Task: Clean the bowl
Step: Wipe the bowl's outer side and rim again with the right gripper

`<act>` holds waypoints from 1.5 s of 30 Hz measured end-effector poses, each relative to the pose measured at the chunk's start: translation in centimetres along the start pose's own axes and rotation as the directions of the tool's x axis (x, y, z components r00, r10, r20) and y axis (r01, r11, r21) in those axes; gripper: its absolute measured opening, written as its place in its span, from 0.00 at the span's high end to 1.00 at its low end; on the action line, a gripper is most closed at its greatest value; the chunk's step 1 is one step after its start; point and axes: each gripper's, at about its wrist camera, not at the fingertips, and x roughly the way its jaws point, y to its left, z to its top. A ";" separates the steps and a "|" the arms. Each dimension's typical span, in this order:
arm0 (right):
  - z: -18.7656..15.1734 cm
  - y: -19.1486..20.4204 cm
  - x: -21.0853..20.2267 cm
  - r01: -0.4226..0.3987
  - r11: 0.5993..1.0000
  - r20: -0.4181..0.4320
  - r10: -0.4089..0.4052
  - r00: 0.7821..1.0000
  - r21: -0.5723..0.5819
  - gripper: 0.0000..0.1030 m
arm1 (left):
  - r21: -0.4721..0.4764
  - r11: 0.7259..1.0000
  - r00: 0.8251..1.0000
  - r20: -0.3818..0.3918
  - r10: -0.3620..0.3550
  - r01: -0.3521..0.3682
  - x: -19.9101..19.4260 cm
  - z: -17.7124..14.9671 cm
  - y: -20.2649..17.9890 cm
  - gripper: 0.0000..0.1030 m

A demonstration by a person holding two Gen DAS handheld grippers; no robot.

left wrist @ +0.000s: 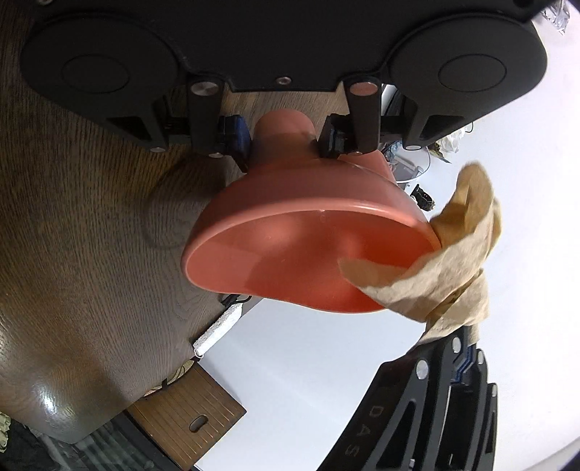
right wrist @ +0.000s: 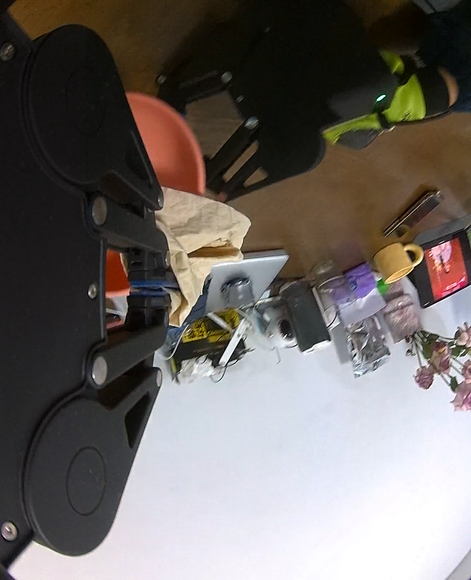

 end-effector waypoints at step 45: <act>1.0 6.4 -3.5 -0.278 0.955 0.039 0.283 0.958 -0.098 1.00 | -0.009 1.000 1.000 -0.003 -0.007 0.007 2.1 -1.1 2.3 0.64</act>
